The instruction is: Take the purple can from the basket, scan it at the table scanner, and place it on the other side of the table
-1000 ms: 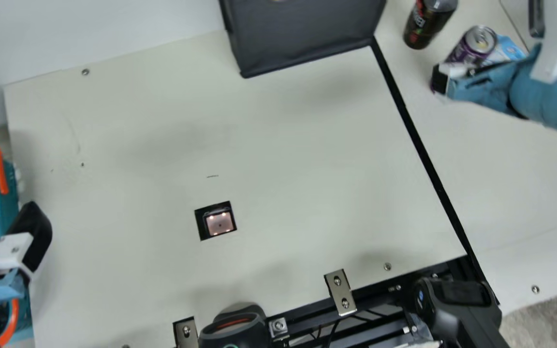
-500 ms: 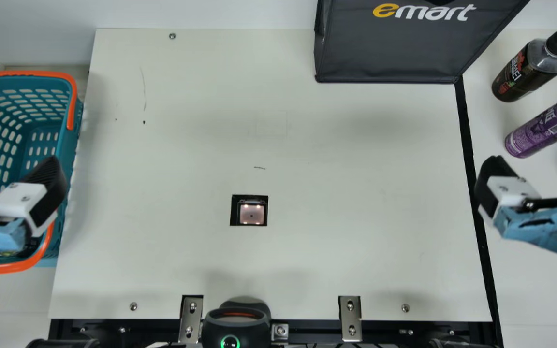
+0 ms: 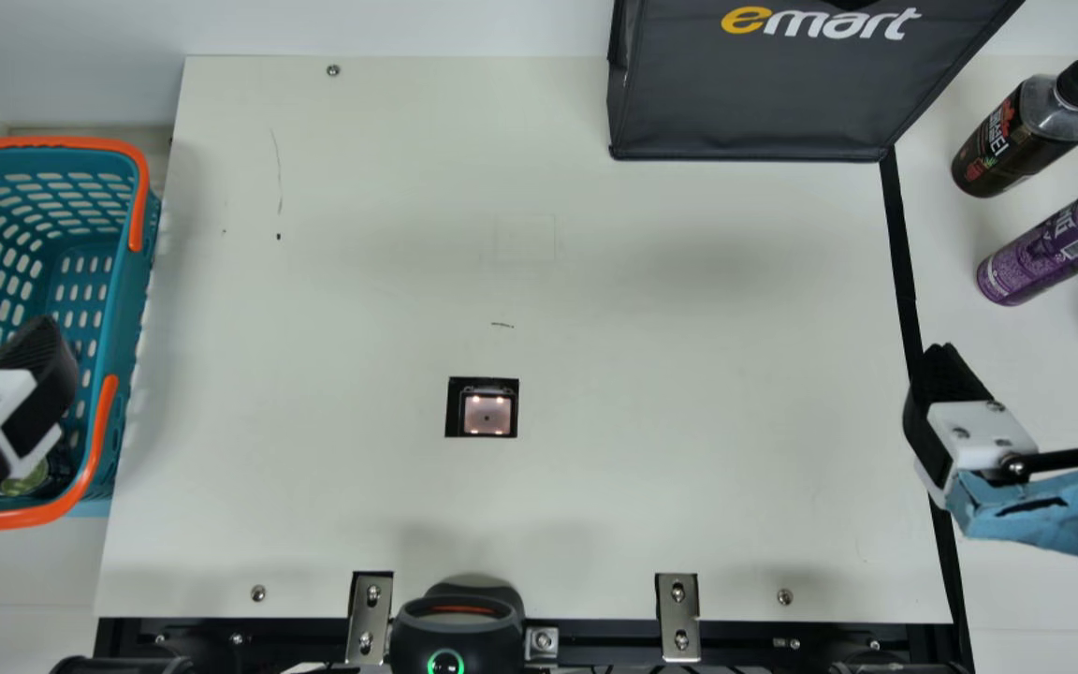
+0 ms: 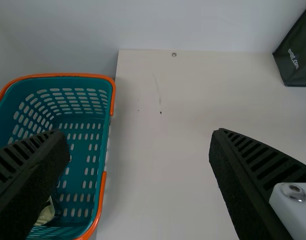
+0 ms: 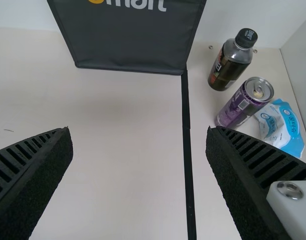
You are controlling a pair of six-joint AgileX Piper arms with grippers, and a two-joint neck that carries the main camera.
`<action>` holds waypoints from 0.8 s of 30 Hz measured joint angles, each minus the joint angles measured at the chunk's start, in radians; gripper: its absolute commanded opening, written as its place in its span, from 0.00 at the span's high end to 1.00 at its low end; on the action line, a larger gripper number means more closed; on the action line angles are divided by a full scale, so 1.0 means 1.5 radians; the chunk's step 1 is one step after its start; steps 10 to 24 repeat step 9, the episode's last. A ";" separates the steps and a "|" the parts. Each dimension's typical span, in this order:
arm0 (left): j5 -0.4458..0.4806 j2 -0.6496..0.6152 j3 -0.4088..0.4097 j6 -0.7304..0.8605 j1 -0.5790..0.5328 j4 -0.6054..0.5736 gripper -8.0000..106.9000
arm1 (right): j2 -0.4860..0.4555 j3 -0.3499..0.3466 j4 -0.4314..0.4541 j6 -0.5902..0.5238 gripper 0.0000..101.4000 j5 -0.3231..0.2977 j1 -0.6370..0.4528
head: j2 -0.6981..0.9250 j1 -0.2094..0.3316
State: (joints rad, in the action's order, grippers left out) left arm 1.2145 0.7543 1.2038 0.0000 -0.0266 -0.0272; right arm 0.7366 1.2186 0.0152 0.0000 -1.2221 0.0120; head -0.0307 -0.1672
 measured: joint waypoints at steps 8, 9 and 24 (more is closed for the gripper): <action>0.000 0.000 0.000 0.000 0.000 0.000 0.15 | 0.000 0.000 0.000 0.000 0.06 0.000 0.000 | 0.001 0.000; 0.000 0.000 0.000 0.000 0.000 0.000 0.15 | 0.000 0.000 0.000 0.000 0.06 0.000 0.000 | 0.001 -0.001; 0.000 0.000 0.000 0.000 0.000 0.000 0.15 | 0.000 0.000 0.000 0.000 0.06 0.000 0.000 | 0.001 -0.001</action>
